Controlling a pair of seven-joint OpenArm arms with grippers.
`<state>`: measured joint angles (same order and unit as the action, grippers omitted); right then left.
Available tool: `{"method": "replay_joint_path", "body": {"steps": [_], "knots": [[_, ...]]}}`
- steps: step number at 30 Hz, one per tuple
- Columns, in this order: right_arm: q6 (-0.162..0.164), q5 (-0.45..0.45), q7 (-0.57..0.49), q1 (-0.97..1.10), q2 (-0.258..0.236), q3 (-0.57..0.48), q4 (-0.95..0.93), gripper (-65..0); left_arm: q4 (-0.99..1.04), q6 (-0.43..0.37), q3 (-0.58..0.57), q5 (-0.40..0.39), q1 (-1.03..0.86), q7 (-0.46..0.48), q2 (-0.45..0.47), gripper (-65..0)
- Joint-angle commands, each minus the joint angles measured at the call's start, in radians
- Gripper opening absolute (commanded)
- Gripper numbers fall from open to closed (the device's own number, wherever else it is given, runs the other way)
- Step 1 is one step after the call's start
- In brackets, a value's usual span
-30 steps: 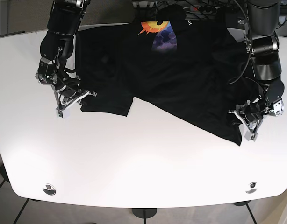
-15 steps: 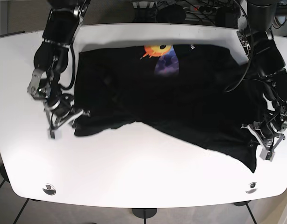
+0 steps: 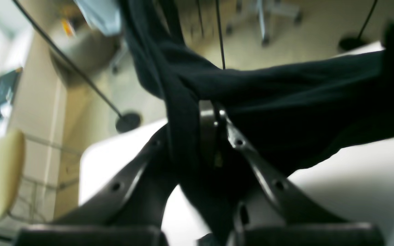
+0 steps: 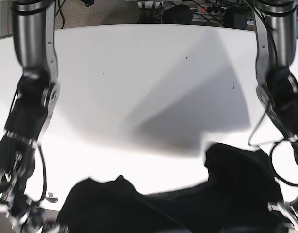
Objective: Fold the T-shirt properly
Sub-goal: 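Lift the black shirt high with both grippers and shake it out, then lay the shirt flat with both grippers, dragging it across the table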
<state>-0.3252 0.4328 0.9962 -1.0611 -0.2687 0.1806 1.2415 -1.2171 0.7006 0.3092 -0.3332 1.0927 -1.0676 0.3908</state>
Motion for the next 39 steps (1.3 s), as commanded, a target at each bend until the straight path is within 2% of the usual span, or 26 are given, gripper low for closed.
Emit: {"method": "replay_joint_path", "body": {"steps": [1, 4, 8, 11, 14, 17, 19, 24, 29, 33, 36, 39], "knots": [[-0.002, 0.010, -0.035, -0.136, -0.014, -0.011, -0.029, -63.3, 0.035, -0.002, 0.003, -0.005, 0.123, 0.025, 0.021, -64.7], [-0.002, 0.010, -0.033, -0.242, -0.010, -0.051, -0.042, -63.1, 0.082, -0.002, 0.003, -0.005, 0.216, 0.025, 0.021, -64.7], [-0.002, 0.011, 0.026, -0.204, -0.016, -0.048, 0.031, -63.1, 0.081, -0.002, 0.005, -0.005, 0.171, 0.023, 0.030, -64.7], [-0.002, 0.011, 0.066, -0.064, -0.016, -0.003, 0.175, -63.1, 0.064, -0.002, 0.008, -0.011, 0.066, 0.023, 0.063, -64.9], [-0.004, 0.013, 0.125, 0.107, -0.011, 0.052, 0.289, -63.1, -0.045, -0.002, 0.015, -0.011, -0.081, 0.023, 0.066, -65.0], [-0.004, 0.013, 0.128, 0.330, -0.007, 0.099, 0.421, -63.1, -0.178, -0.002, 0.089, -0.011, -0.293, 0.023, 0.061, -65.0], [-0.004, 0.013, 0.128, 0.542, 0.035, 0.158, 0.521, -63.1, -0.260, -0.002, 0.118, -0.011, -0.492, 0.023, 0.058, -65.0], [-0.004, 0.013, 0.128, 0.852, 0.099, 0.234, 0.674, -63.1, -0.396, -0.002, 0.216, -0.013, -0.804, 0.023, 0.012, -65.0], [-0.004, 0.013, 0.123, 1.076, 0.147, 0.280, 0.699, -63.1, -0.490, -0.002, 0.238, -0.013, -1.026, 0.022, 0.007, -65.0], [-0.004, 0.013, 0.111, 1.188, 0.148, 0.290, 0.703, -63.1, -0.525, -0.002, 0.252, -0.013, -1.141, 0.022, 0.009, -65.0], [-0.004, 0.018, 0.094, 1.252, 0.148, 0.290, 0.722, -63.1, -0.530, -0.002, 0.327, -0.013, -1.202, 0.022, 0.007, -65.0], [-0.004, 0.091, 0.088, 1.283, 0.142, 0.290, 0.723, -63.1, -0.530, -0.002, 0.367, -0.013, -1.212, 0.023, -0.010, -65.0]]}}
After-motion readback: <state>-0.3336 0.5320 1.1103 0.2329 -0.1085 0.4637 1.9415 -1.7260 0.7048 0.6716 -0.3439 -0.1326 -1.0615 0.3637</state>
